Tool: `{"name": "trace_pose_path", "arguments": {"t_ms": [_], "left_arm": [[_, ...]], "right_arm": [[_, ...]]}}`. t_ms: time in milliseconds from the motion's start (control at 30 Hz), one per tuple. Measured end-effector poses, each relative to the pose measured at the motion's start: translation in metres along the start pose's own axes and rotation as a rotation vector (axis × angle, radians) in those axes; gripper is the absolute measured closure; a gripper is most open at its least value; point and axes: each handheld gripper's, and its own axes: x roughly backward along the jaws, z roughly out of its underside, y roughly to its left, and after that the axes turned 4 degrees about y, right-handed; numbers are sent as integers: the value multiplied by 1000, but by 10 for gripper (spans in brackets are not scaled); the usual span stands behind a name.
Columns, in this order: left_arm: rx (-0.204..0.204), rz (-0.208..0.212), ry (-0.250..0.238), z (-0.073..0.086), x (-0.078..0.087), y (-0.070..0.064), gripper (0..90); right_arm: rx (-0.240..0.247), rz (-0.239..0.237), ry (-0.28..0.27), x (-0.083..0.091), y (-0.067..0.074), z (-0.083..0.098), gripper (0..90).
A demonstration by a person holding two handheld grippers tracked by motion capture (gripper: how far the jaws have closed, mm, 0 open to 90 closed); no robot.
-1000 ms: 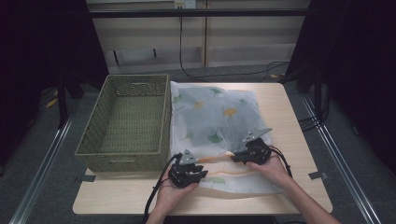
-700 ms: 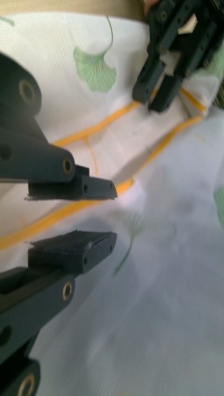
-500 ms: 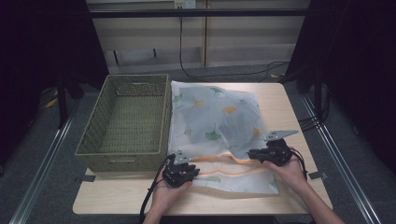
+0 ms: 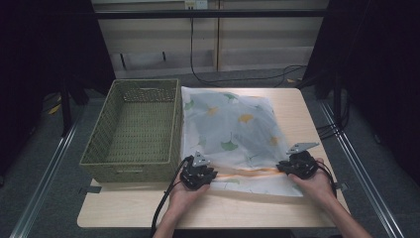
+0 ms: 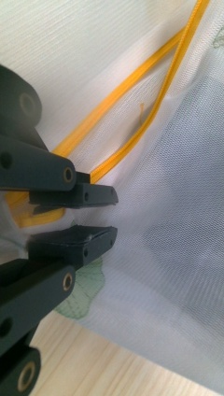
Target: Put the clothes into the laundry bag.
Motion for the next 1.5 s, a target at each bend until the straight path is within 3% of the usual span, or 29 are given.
{"name": "trace_pose_path", "arguments": {"t_ms": [200, 300, 333, 500, 600, 667, 733, 767, 800, 833, 867, 967, 1067, 1167, 1233, 1300, 1367, 1400, 1433, 1500], "left_arm": [[-39, -1, 11, -11, -11, -6, 761], [-29, 0, 12, -13, -12, -7, 760], [-11, -6, -2, -11, -11, -9, 758], [-19, -13, 45, -3, 2, -17, 734], [-27, -4, 27, 8, 11, -20, 698], [-53, -15, -37, 17, 20, -23, 688], [-8, -40, -51, 23, 29, -21, 647], [4, -53, -81, 26, 34, -20, 638], [25, -46, -109, 28, 39, -18, 632], [53, -9, -136, 29, 43, -16, 617], [57, 4, -167, 29, 48, -15, 610], [12, -3, -210, 25, 61, -17, 606], [-6, -8, -261, 19, 72, -19, 605], [1, 28, -301, 14, 82, -18, 597], [-18, -1, -289, 10, 80, -16, 605], [-24, -44, -234, 9, 69, -9, 614], [5, -79, -181, 13, 55, 0, 641], [5, -122, -113, 16, 49, 3, 671], [1, -131, -81, 21, 43, 4, 688], [2, -130, -98, 32, 42, 3, 695]], "right_arm": [[-30, 45, -2, 9, -4, 14, 794], [-68, 43, -2, 13, -3, 18, 793], [-57, 55, 0, 13, -1, 18, 788], [-62, 11, -22, 15, 7, 17, 716], [-71, -15, -63, 19, 8, 14, 683], [-81, -24, -94, 24, 10, 13, 652], [-87, -50, -131, 27, 11, 11, 619], [-83, -49, -147, 27, 11, 10, 607], [-90, -45, -161, 28, 12, 9, 597], [-97, -57, -176, 27, 13, 6, 597], [-102, -75, -186, 26, 14, 3, 595], [-78, -92, -201, 23, 23, -7, 600], [-48, -110, -207, 20, 32, -16, 610], [-34, -120, -208, 16, 37, -21, 620], [-25, -125, -218, 14, 39, -27, 625], [-20, -128, -220, 9, 40, -35, 629], [-5, -146, -203, -1, 44, -43, 631], [6, -148, -189, -5, 46, -44, 633], [22, -145, -170, -11, 49, -46, 634], [38, -159, -134, -19, 52, -46, 637]]}}
